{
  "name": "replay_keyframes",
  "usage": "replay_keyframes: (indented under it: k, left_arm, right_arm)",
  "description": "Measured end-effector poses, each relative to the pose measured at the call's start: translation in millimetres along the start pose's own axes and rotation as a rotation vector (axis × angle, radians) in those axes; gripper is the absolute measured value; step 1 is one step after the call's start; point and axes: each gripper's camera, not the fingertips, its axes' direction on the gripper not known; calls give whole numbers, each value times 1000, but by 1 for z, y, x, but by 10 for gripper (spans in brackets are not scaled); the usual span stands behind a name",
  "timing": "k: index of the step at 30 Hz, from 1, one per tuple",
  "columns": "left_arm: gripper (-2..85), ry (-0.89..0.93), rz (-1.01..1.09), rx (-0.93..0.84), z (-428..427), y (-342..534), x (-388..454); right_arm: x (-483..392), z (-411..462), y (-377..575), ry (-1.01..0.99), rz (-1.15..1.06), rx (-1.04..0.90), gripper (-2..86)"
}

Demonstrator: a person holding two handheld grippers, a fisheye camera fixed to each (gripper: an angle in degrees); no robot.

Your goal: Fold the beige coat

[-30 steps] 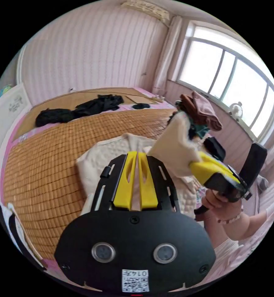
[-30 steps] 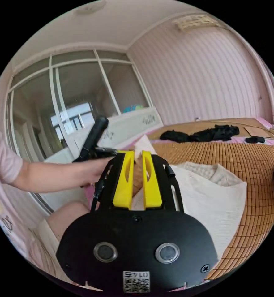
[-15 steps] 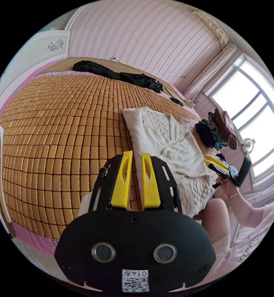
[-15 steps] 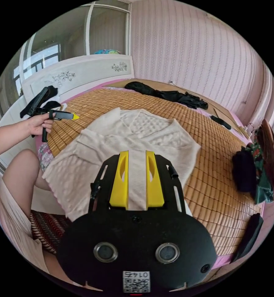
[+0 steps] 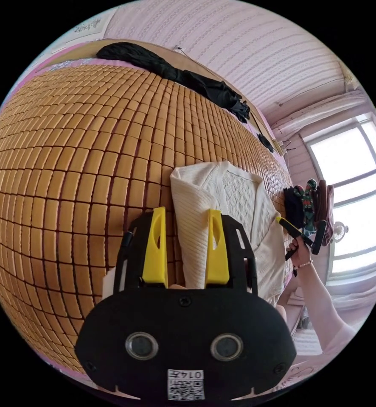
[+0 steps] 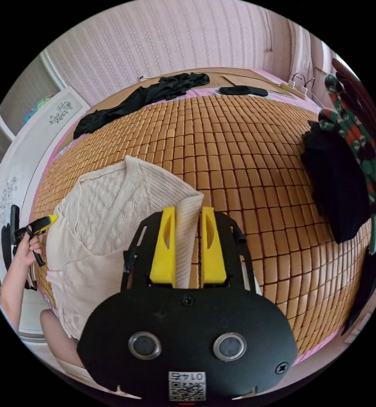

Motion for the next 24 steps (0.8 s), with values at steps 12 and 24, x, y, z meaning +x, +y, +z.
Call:
replay_keyframes:
  k: [12, 24]
  left_arm:
    - [16, 73, 198, 139, -110, 12, 25]
    - [39, -14, 395, -41, -244, 255, 23]
  right_arm:
    - [54, -107, 14, -347, -195, 322, 11]
    - [132, -147, 236, -273, -433, -59, 18]
